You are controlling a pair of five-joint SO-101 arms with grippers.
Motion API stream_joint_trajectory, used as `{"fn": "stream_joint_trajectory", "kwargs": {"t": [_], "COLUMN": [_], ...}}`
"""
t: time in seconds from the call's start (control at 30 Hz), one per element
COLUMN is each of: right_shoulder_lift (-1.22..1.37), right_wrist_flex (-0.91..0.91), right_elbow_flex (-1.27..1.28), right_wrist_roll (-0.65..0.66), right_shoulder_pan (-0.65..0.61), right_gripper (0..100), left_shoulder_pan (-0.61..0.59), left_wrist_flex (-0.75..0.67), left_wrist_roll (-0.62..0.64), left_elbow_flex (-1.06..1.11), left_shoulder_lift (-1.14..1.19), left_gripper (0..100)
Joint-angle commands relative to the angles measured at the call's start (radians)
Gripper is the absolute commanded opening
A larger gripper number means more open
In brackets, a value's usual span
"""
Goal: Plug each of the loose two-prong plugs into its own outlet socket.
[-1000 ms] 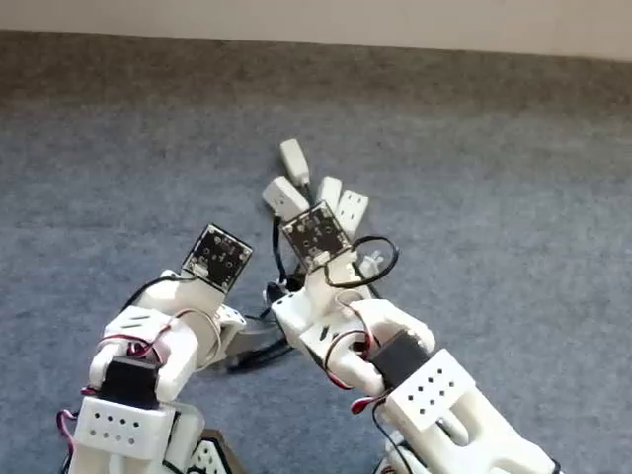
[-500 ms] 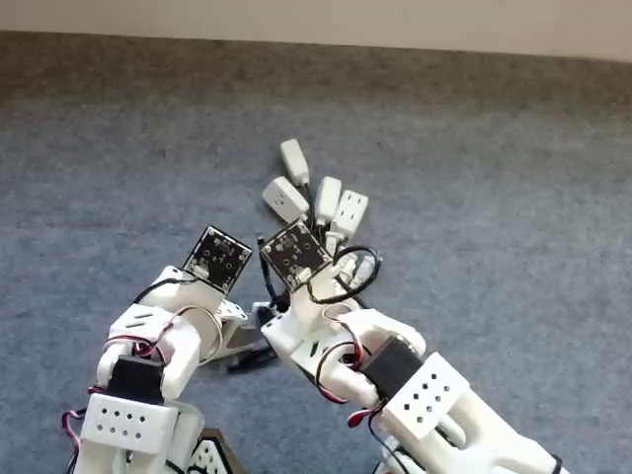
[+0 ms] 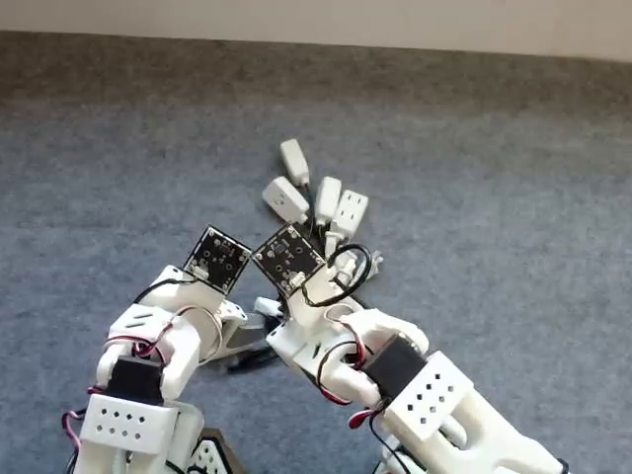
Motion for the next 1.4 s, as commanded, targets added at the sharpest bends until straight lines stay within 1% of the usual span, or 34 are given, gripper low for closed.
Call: {"fn": "stream_joint_trajectory", "kwargs": {"t": [0.0, 0.13, 0.3, 0.37, 0.43, 0.53, 0.63, 0.7, 0.8, 1.0, 1.1, 1.17, 1.27, 1.37], "right_shoulder_lift": [0.01, 0.01, 0.015, 0.048, 0.12, 0.262, 0.384, 0.455, 0.542, 0.676, 0.717, 0.728, 0.73, 0.728], "right_wrist_flex": [0.008, 0.012, 0.019, 0.053, 0.077, 0.111, 0.143, 0.182, 0.255, 0.361, 0.384, 0.384, 0.384, 0.375], "right_elbow_flex": [-0.047, -0.048, -0.071, -0.11, -0.162, -0.254, -0.358, -0.441, -0.567, -0.716, -0.725, -0.725, -0.723, -0.725], "right_wrist_roll": [0.051, 0.052, 0.051, 0.049, 0.049, 0.052, 0.052, 0.046, 0.026, -0.146, -0.235, -0.35, -0.566, -0.664], "right_shoulder_pan": [0.064, 0.116, 0.114, 0.114, 0.114, 0.114, 0.113, 0.113, 0.113, 0.107, 0.056, 0.013, -0.035, -0.033], "right_gripper": [0.6, 0.6, 0.6, 0.6, 0.6, 0.6, 0.6, 0.6, 0.6, 0.7, 0.9, 0.9, 0.9, 0.6], "left_shoulder_pan": [-0.021, -0.016, -0.025, -0.071, -0.153, -0.259, -0.283, -0.288, -0.351, -0.539, -0.622, -0.668, -0.74, -0.803], "left_wrist_flex": [0.015, 0.054, 0.055, 0.055, 0.055, 0.104, 0.192, 0.249, 0.319, 0.45, 0.512, 0.546, 0.572, 0.58], "left_wrist_roll": [0.005, 0.005, 0.011, 0.031, 0.084, 0.126, 0.138, 0.138, 0.138, 0.137, 0.137, 0.137, 0.132, 0.132], "left_elbow_flex": [-0.042, -0.067, -0.077, -0.111, -0.168, -0.275, -0.433, -0.567, -0.812, -1.345, -1.57, -1.699, -1.871, -2.014], "left_shoulder_lift": [-0.013, -0.013, -0.013, -0.005, -0.002, 0.031, 0.196, 0.363, 0.636, 1.129, 1.33, 1.443, 1.603, 1.735], "left_gripper": [42, 42, 42, 42, 42, 42, 42, 42, 42, 42, 42, 42, 42, 42]}}
